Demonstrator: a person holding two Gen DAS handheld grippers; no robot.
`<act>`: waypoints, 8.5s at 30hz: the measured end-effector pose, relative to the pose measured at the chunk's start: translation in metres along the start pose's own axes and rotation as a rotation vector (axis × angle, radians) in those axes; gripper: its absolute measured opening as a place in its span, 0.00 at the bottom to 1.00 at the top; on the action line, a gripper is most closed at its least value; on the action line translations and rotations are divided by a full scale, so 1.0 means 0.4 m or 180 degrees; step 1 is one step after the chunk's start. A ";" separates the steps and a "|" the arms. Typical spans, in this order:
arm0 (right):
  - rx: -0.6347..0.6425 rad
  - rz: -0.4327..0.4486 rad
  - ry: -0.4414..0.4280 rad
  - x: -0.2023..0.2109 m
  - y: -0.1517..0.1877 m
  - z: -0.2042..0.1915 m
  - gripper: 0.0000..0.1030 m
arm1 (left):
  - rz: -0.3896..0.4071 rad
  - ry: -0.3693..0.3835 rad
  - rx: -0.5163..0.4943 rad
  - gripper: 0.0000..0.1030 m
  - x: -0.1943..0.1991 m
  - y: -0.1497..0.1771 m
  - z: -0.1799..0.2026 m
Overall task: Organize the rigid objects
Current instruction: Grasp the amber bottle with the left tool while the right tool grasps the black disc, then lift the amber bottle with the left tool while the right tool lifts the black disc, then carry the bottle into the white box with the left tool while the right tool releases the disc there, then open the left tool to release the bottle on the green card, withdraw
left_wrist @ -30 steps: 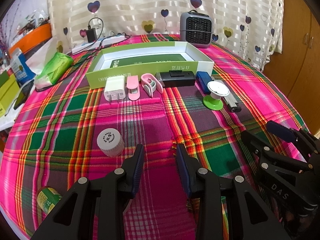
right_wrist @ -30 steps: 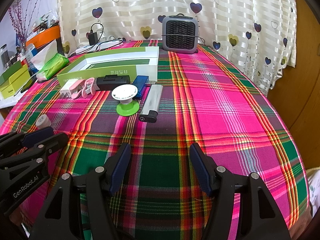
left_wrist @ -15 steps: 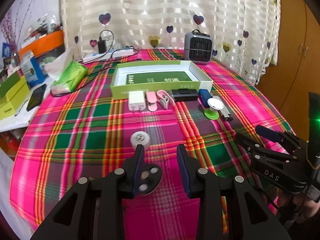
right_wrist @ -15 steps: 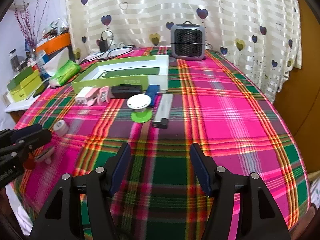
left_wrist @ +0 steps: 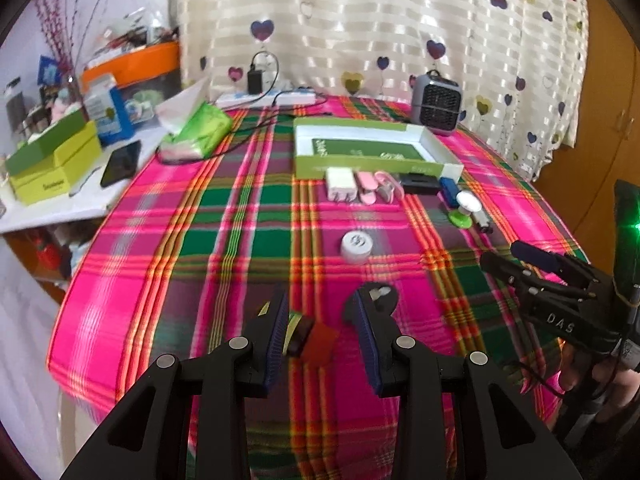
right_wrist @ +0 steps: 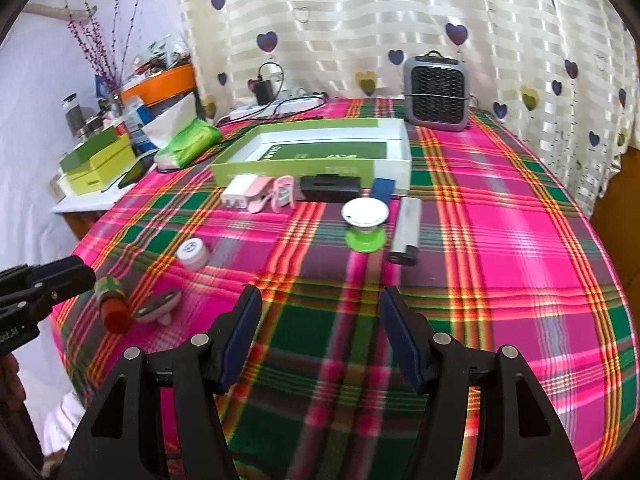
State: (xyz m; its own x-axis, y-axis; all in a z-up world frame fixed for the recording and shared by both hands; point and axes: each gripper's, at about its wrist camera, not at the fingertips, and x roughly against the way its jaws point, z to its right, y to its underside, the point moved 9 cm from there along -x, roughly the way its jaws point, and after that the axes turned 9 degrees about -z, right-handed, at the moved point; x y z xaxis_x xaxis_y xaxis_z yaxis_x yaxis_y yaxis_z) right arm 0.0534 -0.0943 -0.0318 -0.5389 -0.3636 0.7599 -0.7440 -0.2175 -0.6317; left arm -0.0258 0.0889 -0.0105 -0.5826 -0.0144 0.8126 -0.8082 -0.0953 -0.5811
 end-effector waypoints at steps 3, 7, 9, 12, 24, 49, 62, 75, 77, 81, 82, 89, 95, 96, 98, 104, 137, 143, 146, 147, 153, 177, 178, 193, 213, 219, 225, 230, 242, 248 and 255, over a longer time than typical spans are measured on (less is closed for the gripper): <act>0.0052 -0.0022 -0.0047 -0.005 0.000 -0.016 0.60 | -0.0103 0.0029 0.0047 0.31 -0.020 0.018 -0.006; 0.0102 -0.0033 -0.0076 -0.009 0.002 -0.031 0.60 | -0.0213 0.0038 0.0153 0.31 -0.049 0.033 -0.016; 0.0119 -0.0043 -0.0090 -0.012 0.001 -0.038 0.60 | -0.0234 -0.0005 0.0151 0.31 -0.057 0.034 -0.015; 0.0156 -0.0054 -0.0121 -0.015 0.000 -0.048 0.60 | -0.0240 -0.0007 0.0142 0.32 -0.063 0.037 -0.015; 0.0423 -0.0150 -0.0284 -0.034 0.008 -0.120 0.60 | -0.0228 -0.0104 0.0329 0.32 -0.055 0.038 -0.057; 0.1029 -0.0458 -0.0724 -0.104 0.039 -0.291 0.60 | -0.0431 0.0430 0.0897 0.33 -0.098 0.016 -0.070; 0.1133 -0.0486 -0.0499 -0.126 0.035 -0.291 0.44 | -0.0465 0.0399 0.0950 0.33 -0.092 0.022 -0.089; 0.1140 -0.0437 -0.0512 -0.125 0.029 -0.283 0.33 | -0.0581 0.0575 0.1091 0.33 -0.117 0.010 -0.075; 0.1134 -0.0428 -0.0499 -0.126 0.028 -0.279 0.33 | -0.0611 0.0590 0.1080 0.35 -0.126 0.006 -0.067; 0.1100 -0.0393 -0.0472 -0.126 0.019 -0.267 0.33 | -0.0675 0.0633 0.1067 0.35 -0.145 -0.003 -0.050; 0.1092 -0.0393 -0.0475 -0.127 0.018 -0.264 0.33 | -0.0697 0.0644 0.1058 0.35 -0.151 -0.005 -0.045; 0.1040 -0.0368 -0.0398 -0.128 0.010 -0.240 0.33 | -0.0759 0.0648 0.0969 0.35 -0.176 -0.017 -0.026; 0.0941 -0.0315 -0.0364 -0.116 -0.005 -0.215 0.33 | -0.0737 0.0553 0.0844 0.35 -0.185 -0.030 -0.022; 0.0937 -0.0303 -0.0356 -0.113 -0.007 -0.213 0.33 | -0.0738 0.0536 0.0818 0.35 -0.185 -0.030 -0.020; 0.0933 -0.0290 -0.0352 -0.111 -0.009 -0.211 0.33 | -0.0723 0.0514 0.0757 0.35 -0.188 -0.033 -0.017; 0.0890 -0.0278 -0.0320 -0.108 -0.013 -0.205 0.33 | -0.0694 0.0476 0.0646 0.34 -0.191 -0.037 -0.012; 0.0603 -0.0075 -0.0120 -0.069 -0.108 -0.130 0.33 | -0.0349 0.0622 0.0201 0.32 -0.166 -0.156 0.046; 0.0497 0.0037 -0.0014 -0.059 -0.177 -0.090 0.33 | -0.0228 0.0658 0.0088 0.32 -0.166 -0.229 0.054; 0.0467 0.0079 0.0039 -0.059 -0.215 -0.071 0.33 | -0.0188 0.0665 0.0058 0.32 -0.177 -0.270 0.053; 0.0458 0.0089 0.0066 -0.061 -0.228 -0.065 0.33 | -0.0181 0.0677 0.0052 0.32 -0.180 -0.280 0.052; 0.0410 0.0146 0.0169 -0.083 -0.306 -0.032 0.33 | -0.0144 0.0710 -0.0031 0.32 -0.211 -0.352 0.060; 0.0053 -0.0140 0.0444 -0.314 -0.456 0.053 0.33 | -0.0176 0.0549 -0.0152 0.33 -0.425 -0.553 0.042; 0.0034 -0.0171 0.0453 -0.323 -0.459 0.058 0.33 | -0.0174 0.0538 -0.0174 0.33 -0.429 -0.556 0.044; 0.0079 -0.0393 0.0523 -0.402 -0.467 0.064 0.33 | -0.0287 0.0450 -0.0234 0.33 -0.497 -0.568 0.050; 0.0161 -0.0634 0.0595 -0.438 -0.449 0.053 0.33 | -0.0400 0.0340 -0.0312 0.33 -0.530 -0.552 0.053; 0.0184 -0.0647 0.0572 -0.439 -0.447 0.047 0.33 | -0.0393 0.0260 -0.0364 0.33 -0.530 -0.551 0.054; 0.0213 -0.0674 0.0571 -0.441 -0.445 0.044 0.33 | -0.0390 0.0296 -0.0336 0.33 -0.528 -0.548 0.056; 0.0200 -0.0701 0.0569 -0.442 -0.444 0.048 0.36 | -0.0397 0.0287 -0.0339 0.33 -0.528 -0.547 0.055; 0.0064 -0.0609 0.0531 -0.414 -0.445 0.063 0.46 | -0.0379 0.0263 -0.0295 0.33 -0.507 -0.535 0.052; 0.0042 -0.0445 0.0478 -0.363 -0.449 0.055 0.46 | -0.0146 0.0082 -0.0347 0.33 -0.438 -0.540 0.050; -0.0022 -0.0232 0.0443 -0.272 -0.433 0.056 0.46 | -0.0024 0.0146 -0.0320 0.33 -0.352 -0.510 0.059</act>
State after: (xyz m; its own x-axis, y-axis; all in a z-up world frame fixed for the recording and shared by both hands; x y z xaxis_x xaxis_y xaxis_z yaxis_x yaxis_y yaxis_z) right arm 0.2499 -0.0374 -0.0085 -0.5324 -0.2179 0.8180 -0.7857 -0.2322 -0.5733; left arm 0.2232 0.0868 -0.0054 -0.5779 0.0316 0.8155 -0.8158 0.0051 -0.5783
